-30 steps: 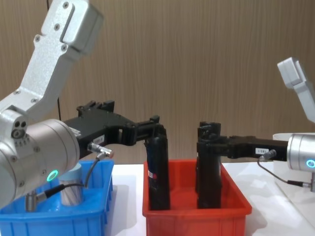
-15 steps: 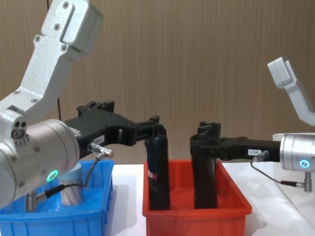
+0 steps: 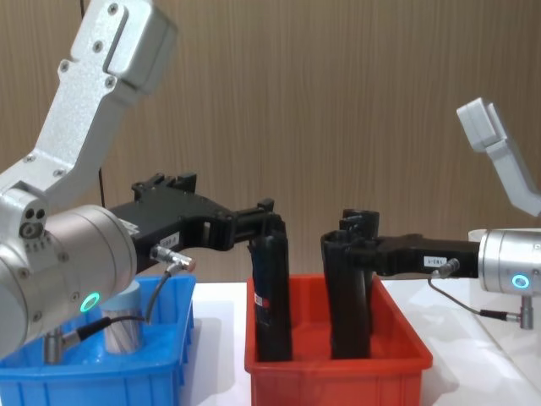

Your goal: Pick the cotton swabs from the blue box and place them into the white box.

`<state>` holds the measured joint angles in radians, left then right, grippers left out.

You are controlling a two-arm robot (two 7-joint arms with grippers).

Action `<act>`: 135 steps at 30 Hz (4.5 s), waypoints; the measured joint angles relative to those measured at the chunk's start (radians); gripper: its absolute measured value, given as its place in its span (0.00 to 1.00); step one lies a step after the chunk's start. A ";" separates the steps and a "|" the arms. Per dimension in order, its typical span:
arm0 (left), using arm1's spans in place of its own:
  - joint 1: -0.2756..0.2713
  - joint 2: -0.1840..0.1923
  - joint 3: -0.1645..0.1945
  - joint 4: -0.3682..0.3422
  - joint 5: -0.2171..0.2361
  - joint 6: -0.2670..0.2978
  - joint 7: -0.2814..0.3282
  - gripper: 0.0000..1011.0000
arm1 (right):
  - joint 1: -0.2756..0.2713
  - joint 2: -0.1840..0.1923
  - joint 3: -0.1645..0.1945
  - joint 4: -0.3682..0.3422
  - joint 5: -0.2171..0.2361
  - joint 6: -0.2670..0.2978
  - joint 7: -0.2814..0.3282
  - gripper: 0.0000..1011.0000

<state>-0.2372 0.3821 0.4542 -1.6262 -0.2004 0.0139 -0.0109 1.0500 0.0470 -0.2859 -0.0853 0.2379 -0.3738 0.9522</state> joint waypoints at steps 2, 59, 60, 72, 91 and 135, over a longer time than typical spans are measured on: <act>0.000 0.000 0.000 0.000 0.000 0.000 0.000 0.99 | 0.000 0.000 0.002 0.000 0.000 -0.003 -0.001 0.52; 0.000 0.000 0.000 0.000 0.000 0.000 0.000 0.99 | -0.508 0.166 0.195 -1.181 0.022 0.374 -0.644 0.31; 0.000 0.000 0.000 0.000 0.000 0.000 0.000 0.99 | -0.512 0.168 0.197 -1.190 0.018 0.378 -0.654 0.31; 0.000 0.000 0.000 0.000 0.000 0.000 0.000 0.99 | -0.544 0.192 0.226 -1.246 -0.030 0.450 -0.804 0.31; 0.000 0.000 0.000 0.000 0.000 0.000 0.000 0.99 | -0.573 0.231 0.280 -1.239 -0.054 0.586 -0.913 0.31; 0.000 0.000 0.000 0.000 0.000 0.000 0.000 0.99 | -0.784 0.252 0.353 -1.520 -0.005 0.677 -0.974 0.99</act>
<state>-0.2372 0.3821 0.4542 -1.6262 -0.2004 0.0138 -0.0109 0.2661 0.2986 0.0674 -1.6056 0.2328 0.3030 -0.0220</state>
